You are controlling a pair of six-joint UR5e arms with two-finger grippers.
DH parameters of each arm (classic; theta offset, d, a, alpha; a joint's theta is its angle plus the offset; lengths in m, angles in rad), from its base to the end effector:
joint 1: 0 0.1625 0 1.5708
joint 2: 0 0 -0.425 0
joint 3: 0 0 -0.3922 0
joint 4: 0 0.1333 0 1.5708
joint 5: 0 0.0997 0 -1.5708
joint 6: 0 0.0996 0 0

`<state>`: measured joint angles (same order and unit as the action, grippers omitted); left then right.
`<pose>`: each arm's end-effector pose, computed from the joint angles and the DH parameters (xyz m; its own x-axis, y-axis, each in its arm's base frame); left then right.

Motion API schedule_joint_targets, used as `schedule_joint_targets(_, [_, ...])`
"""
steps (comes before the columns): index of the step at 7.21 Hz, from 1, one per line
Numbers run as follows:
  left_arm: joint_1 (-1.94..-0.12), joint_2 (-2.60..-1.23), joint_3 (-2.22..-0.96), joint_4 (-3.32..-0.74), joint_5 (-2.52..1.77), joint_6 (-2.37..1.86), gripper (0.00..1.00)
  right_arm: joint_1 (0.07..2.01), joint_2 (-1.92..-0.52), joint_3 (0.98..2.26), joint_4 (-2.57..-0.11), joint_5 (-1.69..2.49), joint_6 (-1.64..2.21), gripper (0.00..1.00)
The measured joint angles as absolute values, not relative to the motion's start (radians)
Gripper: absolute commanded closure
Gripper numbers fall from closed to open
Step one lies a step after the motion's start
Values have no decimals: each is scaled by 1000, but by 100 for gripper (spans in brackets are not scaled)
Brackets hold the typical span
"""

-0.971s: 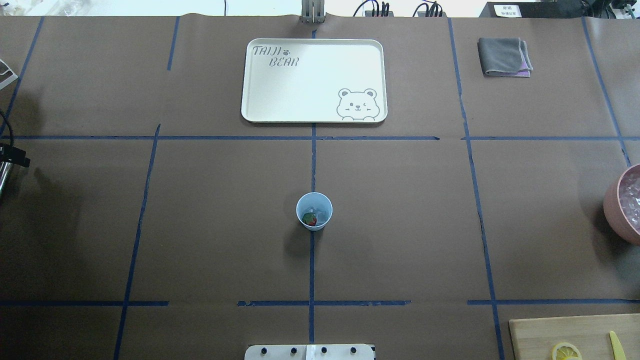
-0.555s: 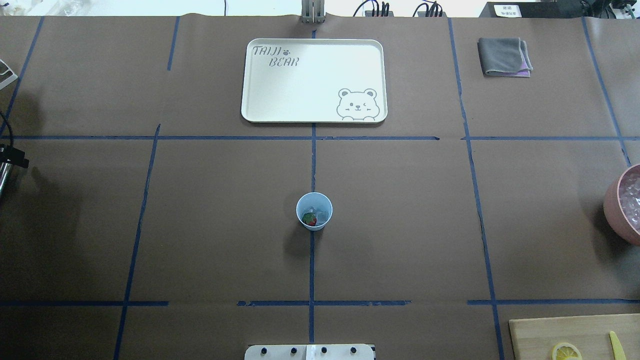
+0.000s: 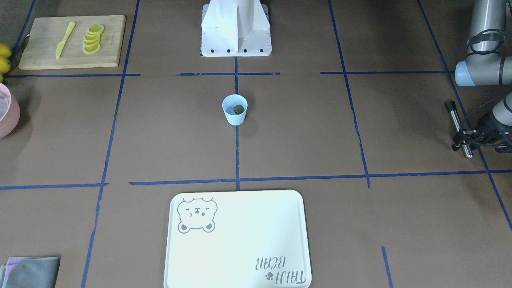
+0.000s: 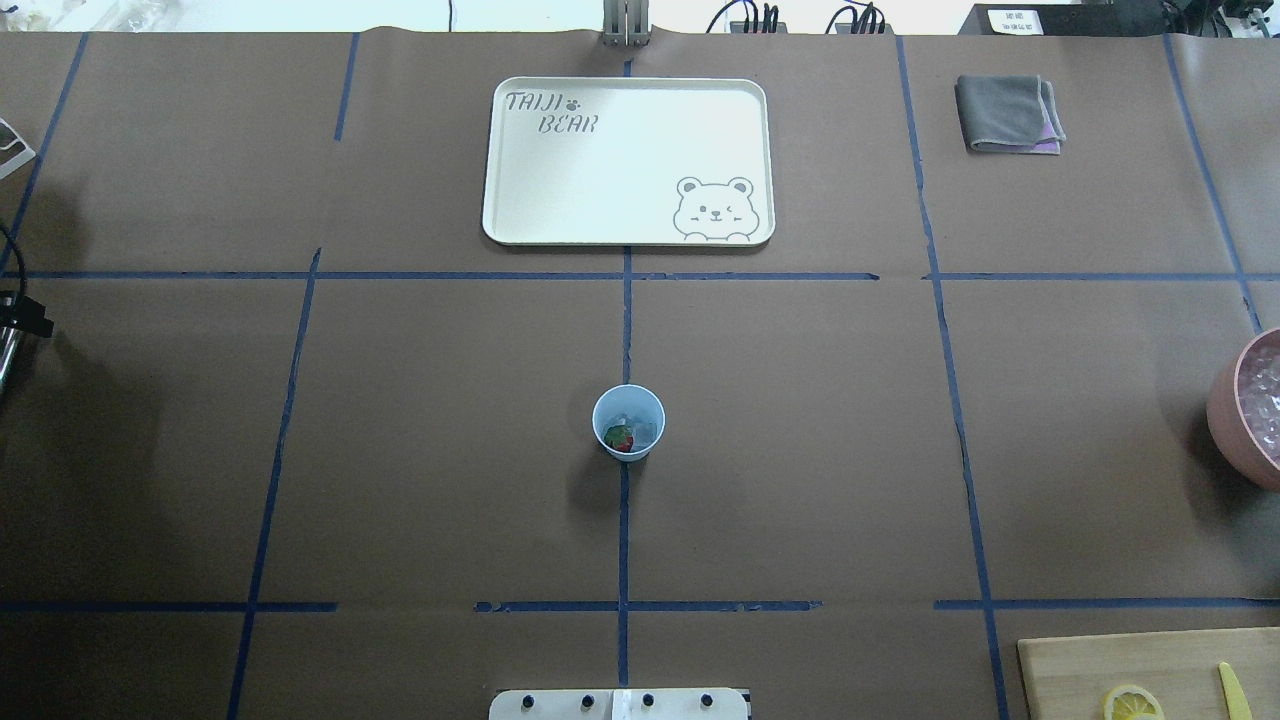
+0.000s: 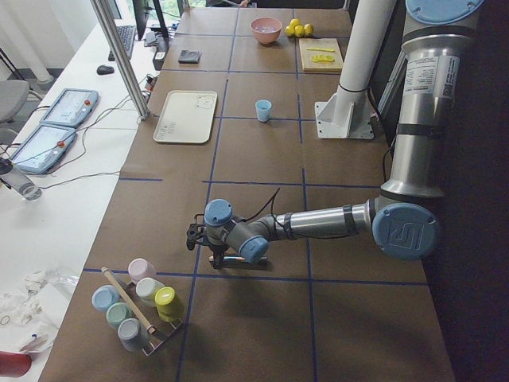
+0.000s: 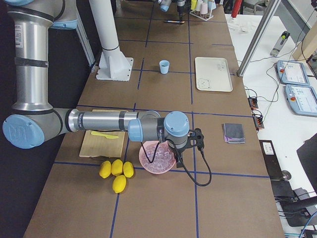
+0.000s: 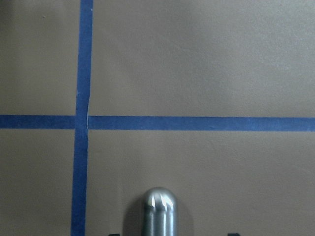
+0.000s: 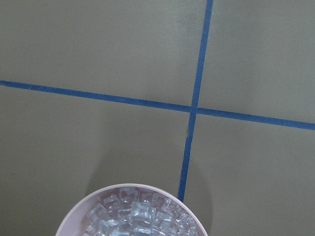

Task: Mash ice and strawberries in cup
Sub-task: 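Grasp the upright metal pestle rod with the left gripper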

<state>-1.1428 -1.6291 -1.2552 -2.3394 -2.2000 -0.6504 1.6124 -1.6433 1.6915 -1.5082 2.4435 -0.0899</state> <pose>0.1522 -0.5136 0.7080 0.7095 -0.0049 -0.7047 0.0849 0.9933 0.0787 0.0764 -0.4643 0.6201 0.6468 -0.1468 0.7484 0.0168 0.9838 0.1785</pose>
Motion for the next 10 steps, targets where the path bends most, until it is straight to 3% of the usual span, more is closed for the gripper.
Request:
schedule_joint_targets(1, [-1143, -1629, -1256, -2340, -2202, -650, 44, 1612, -1641, 1692, -1509, 2443, -90, 1])
schedule_joint_targets(6, [-1145, -1629, -1261, -2339, -2204, -652, 80, 1613, -1639, 1693, -1509, 2442, -91, 1])
schedule_joint_targets(10, [-1150, -1628, -1290, -2330, -2217, -654, 100, 1613, -1638, 1691, -1509, 2442, -92, 1])
